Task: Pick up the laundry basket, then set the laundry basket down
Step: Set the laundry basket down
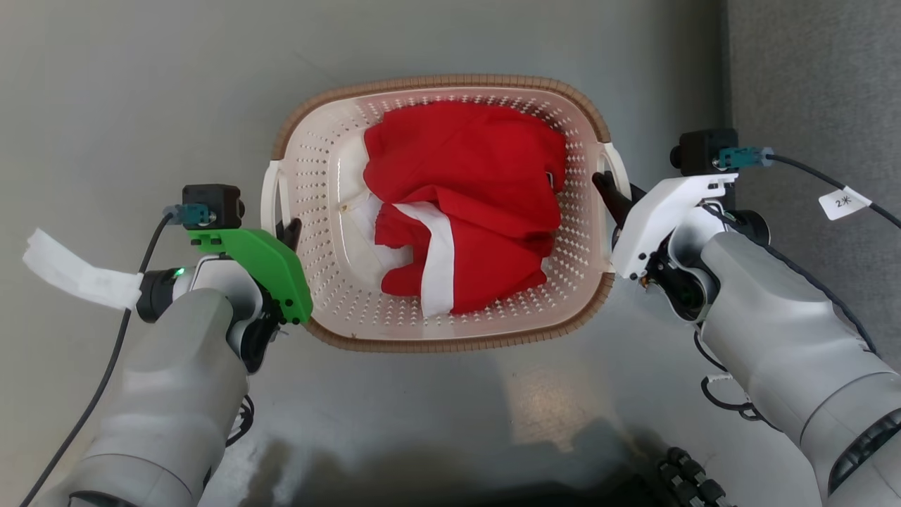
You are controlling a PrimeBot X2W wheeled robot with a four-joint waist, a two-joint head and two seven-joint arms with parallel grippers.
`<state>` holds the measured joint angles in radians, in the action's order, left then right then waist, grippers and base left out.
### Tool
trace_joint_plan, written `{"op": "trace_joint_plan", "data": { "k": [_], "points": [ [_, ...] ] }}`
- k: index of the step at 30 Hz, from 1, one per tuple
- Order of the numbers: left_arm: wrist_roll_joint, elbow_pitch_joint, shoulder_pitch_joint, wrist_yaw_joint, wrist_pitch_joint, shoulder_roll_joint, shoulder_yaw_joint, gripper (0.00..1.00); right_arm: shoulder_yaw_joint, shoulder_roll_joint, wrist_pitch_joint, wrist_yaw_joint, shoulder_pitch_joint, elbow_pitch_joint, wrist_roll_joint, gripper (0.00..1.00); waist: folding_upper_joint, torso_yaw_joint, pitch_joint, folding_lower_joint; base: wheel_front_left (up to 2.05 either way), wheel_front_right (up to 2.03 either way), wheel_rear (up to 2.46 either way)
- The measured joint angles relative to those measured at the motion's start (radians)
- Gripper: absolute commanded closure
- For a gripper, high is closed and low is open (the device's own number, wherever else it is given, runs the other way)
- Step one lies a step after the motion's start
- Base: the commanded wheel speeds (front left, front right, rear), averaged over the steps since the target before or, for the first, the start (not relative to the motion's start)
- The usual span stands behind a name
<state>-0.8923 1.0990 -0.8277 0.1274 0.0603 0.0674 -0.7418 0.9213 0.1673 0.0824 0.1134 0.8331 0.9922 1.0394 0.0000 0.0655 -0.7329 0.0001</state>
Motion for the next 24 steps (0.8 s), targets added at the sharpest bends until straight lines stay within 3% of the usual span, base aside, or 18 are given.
{"op": "trace_joint_plan", "data": {
  "k": [24],
  "points": [
    [0.019, 0.064, -0.041, 0.000, 0.087, -0.028, -0.006, 1.00, 0.027, 0.002, 0.081, 0.001, 0.021, 0.013, 0.019, 1.00, 0.0000, -0.009, -0.111, 0.0000, 0.00, 0.00, 0.00]
  ]
}}
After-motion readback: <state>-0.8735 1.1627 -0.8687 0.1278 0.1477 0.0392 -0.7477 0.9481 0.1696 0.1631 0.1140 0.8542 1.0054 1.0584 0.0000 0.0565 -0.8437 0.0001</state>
